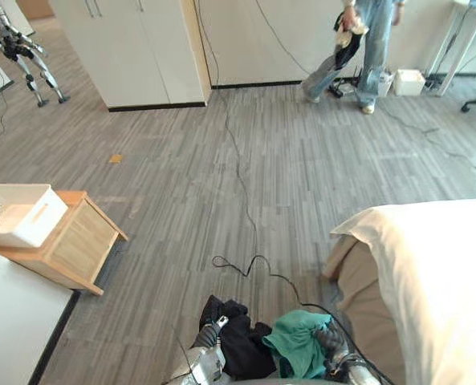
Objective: Tidy the bed and pick cloth on bed and put in laundry
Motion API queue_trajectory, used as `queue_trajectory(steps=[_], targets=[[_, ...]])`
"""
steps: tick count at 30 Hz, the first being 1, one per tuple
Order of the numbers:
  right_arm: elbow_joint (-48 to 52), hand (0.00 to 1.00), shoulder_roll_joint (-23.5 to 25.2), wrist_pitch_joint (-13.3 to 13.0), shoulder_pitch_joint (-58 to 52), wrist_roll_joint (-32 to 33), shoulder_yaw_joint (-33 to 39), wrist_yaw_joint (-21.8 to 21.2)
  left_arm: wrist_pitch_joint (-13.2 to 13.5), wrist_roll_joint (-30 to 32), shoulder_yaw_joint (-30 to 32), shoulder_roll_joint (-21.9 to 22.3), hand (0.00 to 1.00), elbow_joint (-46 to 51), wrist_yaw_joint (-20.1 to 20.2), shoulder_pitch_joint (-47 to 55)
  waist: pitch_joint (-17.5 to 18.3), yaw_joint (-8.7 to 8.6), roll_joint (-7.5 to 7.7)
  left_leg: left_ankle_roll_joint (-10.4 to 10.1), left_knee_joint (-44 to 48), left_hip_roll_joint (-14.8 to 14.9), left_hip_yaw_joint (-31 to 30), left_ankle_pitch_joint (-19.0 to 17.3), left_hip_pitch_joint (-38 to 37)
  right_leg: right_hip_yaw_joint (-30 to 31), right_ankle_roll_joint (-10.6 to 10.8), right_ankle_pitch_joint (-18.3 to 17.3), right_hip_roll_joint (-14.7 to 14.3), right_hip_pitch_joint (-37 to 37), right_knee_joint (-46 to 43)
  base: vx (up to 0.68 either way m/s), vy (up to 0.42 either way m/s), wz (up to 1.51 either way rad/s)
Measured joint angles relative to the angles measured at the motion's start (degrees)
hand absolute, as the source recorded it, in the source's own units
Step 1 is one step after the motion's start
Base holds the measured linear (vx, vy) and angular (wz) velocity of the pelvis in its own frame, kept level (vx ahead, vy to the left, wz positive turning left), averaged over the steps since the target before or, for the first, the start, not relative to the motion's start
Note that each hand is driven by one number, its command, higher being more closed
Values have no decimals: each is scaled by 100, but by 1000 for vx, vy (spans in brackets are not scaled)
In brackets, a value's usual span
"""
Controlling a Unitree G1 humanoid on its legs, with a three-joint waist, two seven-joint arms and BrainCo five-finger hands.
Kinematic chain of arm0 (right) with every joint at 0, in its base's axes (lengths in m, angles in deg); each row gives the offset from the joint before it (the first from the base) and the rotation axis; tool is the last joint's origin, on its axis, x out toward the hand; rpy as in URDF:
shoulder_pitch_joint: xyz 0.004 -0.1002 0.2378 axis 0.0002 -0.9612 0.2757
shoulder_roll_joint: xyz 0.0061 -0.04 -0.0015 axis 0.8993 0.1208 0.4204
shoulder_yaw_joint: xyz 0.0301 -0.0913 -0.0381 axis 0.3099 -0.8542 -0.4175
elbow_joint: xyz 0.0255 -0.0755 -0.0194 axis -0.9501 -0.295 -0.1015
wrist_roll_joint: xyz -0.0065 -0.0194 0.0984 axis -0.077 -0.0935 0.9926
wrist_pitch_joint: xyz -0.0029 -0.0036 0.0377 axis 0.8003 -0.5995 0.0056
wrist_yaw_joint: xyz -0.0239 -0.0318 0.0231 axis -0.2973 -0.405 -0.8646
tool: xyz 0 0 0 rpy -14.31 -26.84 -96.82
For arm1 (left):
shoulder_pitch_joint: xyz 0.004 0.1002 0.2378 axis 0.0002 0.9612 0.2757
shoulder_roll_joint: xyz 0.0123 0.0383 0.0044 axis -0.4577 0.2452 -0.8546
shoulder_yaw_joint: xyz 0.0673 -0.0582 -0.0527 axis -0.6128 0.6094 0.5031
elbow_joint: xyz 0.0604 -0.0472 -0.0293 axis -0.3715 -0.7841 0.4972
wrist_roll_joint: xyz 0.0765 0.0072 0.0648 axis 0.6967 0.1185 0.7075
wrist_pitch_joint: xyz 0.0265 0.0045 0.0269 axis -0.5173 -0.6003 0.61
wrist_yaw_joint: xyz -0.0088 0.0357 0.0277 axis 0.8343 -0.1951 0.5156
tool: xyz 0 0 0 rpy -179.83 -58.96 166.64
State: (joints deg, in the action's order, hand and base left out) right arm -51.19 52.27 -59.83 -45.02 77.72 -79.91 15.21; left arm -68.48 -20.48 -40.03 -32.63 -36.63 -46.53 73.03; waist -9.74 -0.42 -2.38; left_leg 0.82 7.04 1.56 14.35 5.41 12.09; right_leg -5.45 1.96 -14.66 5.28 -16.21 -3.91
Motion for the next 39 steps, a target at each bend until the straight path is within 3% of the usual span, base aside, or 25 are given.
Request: queue_trajectory(steps=[1, 3, 5, 7, 8, 9, 10, 12, 14, 15, 17, 18, 20, 22, 23, 24, 25, 26, 27, 29, 32, 34, 36, 38, 39], targets=[[-14, 100, -27, -1, 9, 0, -2, -16, 17, -2, 0, -20, 100, 3, -2, -25, 1, 15, 51, 258, 78, -112, 35, -118, -1, -50, 21, -23, 104, -46, -17, 451, 89, 21], [-9, 100, -13, -64, 73, 19, -28, -136, 74, -45, 10, -41, 100, 136, -9, -45, -68, 69, 194, 480, 505, -262, 75, -440, 139, -96, 134, 195, 288, -52, -36, 515, 76, 16], [-11, 100, 17, -63, 151, 17, -71, -189, 149, -44, 30, -91, 100, 172, -9, -59, -92, 174, 294, 562, 651, -341, 149, -669, 84, -72, 354, 375, 380, -21, -328, 443, 111, 22], [-5, 100, 72, -73, 170, 13, -74, -227, 226, -37, 30, -77, 100, 92, -9, -57, -46, 177, 375, 581, 379, -496, 108, -1035, -311, 15, 596, 480, 504, 593, -2082, 412, 147, 24], [-5, 100, 84, -73, 188, 6, -75, -226, 275, -36, 31, -76, 100, 45, -9, -57, -35, 198, 403, 602, 272, -543, 118, -1082, -446, 60, 889, 635, 581, 901, -2760, 443, 150, -5], [8, 100, 102, -74, 201, -34, -120, -227, 349, -30, 29, -85, 100, 32, -21, -57, -40, 206, 469, 587, 31, -653, 88, -1150, -757, 99, 1361, 1069, 776, 1545, -4084, 396, 108, -4], [6, 100, 119, -72, 172, -104, -161, -228, 389, 9, 26, -114, 100, -30, -54, -53, -62, 141, 475, 571, -147, -712, -20, -1206, -1088, 13, 1175, 984, 805, 2072, -5083, 415, 90, 6], [184, 100, 67, -97, 49, -156, -122, -250, 414, 6, 11, -115, 100, -135, -184, -50, -106, 49, 388, 560, -344, -675, -226, -1308, -1546, -439, 569, 495, 740, 2609, -5515, 471, 31, 34], [337, 100, 40, -208, -32, -160, -108, -262, 401, 0, 24, -154, 100, -183, -290, -35, -177, -64, 312, 514, -400, -610, -492, -1385, -1877, -938, 376, 62, 633, 3078, -5025, 416, -69, 71], [435, 100, 36, -222, -84, -180, -78, -278, 347, -5, 64, -167, 100, -218, -312, -37, -188, -115, 290, 411, -391, -525, -730, -1448, -2045, -1162, 247, -16, 530, 3281, -4165, 439, -158, 116], [483, 100, 39, -293, -93, -221, -47, -363, 244, -39, 68, -251, 100, -224, -322, -23, -200, -192, 262, 205, -344, -396, -1176, -1574, -2196, -1189, 277, 408, 447, 3425, -2157, 457, -204, 135], [528, 100, 54, -291, -108, -247, -43, -357, 169, -41, 86, -331, 100, -216, -314, -18, -201, -164, 306, 38, -273, -381, -1363, -1703, -2272, -1045, 411, 857, 517, 3500, -1087, 451, -277, 108], [666, 100, 95, -285, -151, -321, -62, -349, 121, -54, 299, -417, 100, -221, -270, 34, -223, -27, 363, -229, -213, -312, -1604, -1983, -2580, -671, 539, 1368, 661, 3590, -751, 577, -431, 114], [729, 100, 157, -284, -173, -417, -162, -349, 140, -137, 531, -453, 100, -204, -223, 331, -137, -8, 389, -422, 65, -78, -1763, -2403, -2892, -722, 207, 1599, 608, 3392, -983, 536, -482, 103], [865, 100, 145, -278, -139, -453, -240, -345, 154, -276, 725, -458, 100, -223, -144, 548, -67, -8, 406, -586, 641, 71, -1798, -2641, -2861, -761, -37, 1974, 504, 3399, -1475, 415, -438, 68], [839, 100, 105, -251, -40, -459, -236, -335, 148, -325, 810, -402, 100, -292, -146, 565, -26, 38, 367, -587, 1160, 209, -1787, -2621, -2695, -841, -84, 1766, 386, 3399, -1634, 511, -573, 38], [871, 100, 26, -233, 143, -456, -236, -361, 164, -452, 954, -293, 100, -299, -118, 629, -8, 126, 217, -556, 2136, 436, -1719, -2414, -2207, -895, -233, 1633, 144, 3244, -1571, 386, -460, -17], [875, 100, -78, -230, 366, -450, -234, -387, 221, -589, 1107, -128, 100, -346, -66, 701, -65, 161, 27, -392, 3267, 680, -1622, -1958, -1708, -917, -338, 1556, -119, 3008, -1325, 500, -535, -46], [834, 100, -157, -200, 627, -453, -225, -474, 374, -667, 1350, 45, 100, -331, 15, 698, -126, 302, -108, -383, 4467, 835, -1695, -1393, -1103, -881, -527, 1575, -459, 2603, -859, 488, -454, -64], [628, 100, -249, -154, 1009, -454, -103, -679, 453, -664, 1364, 130, 100, -328, 94, 636, -163, 475, -170, -540, 5137, 429, -1815, -1649, -502, -669, -736, 1513, -709, 1971, -406, 580, -488, -70], [699, 100, -333, -147, 1155, -456, 1, -903, 604, -725, 1314, 65, 100, -316, 122, 692, -198, 528, -96, -462, 4162, -111, -1402, -1767, 7, -509, -757, 1242, -765, 1245, -17, 460, -364, -29], [761, 100, -391, -18, 1062, -454, 89, -1032, 651, -917, 1319, 38, 100, -121, 123, 776, -258, 600, 8, -386, 2414, -319, -526, -1679, 295, -650, -646, 1035, -815, 680, 353, 513, -321, 18], [858, 100, -443, 89, 883, -448, 113, -1007, 643, -926, 1302, 44, 100, -11, 115, 822, -299, 543, 74, -267, 1209, -384, 490, -1369, 249, -998, -603, 880, -908, 182, 645, 530, -286, 79], [899, 100, -488, 126, 706, -446, 195, -987, 639, -882, 1301, 44, 100, 97, 79, 835, -316, 546, 110, 100, 685, -490, 1223, -1146, 190, -1262, -378, 632, -1046, -222, 721, 485, -212, 79], [909, 100, -488, 128, 604, -424, 192, -841, 625, -793, 1283, 49, 100, 156, -17, 841, -243, 588, 147, 541, 453, -574, 1459, -1031, 121, -1399, -176, 395, -1093, -291, 479, 494, -201, 43]])
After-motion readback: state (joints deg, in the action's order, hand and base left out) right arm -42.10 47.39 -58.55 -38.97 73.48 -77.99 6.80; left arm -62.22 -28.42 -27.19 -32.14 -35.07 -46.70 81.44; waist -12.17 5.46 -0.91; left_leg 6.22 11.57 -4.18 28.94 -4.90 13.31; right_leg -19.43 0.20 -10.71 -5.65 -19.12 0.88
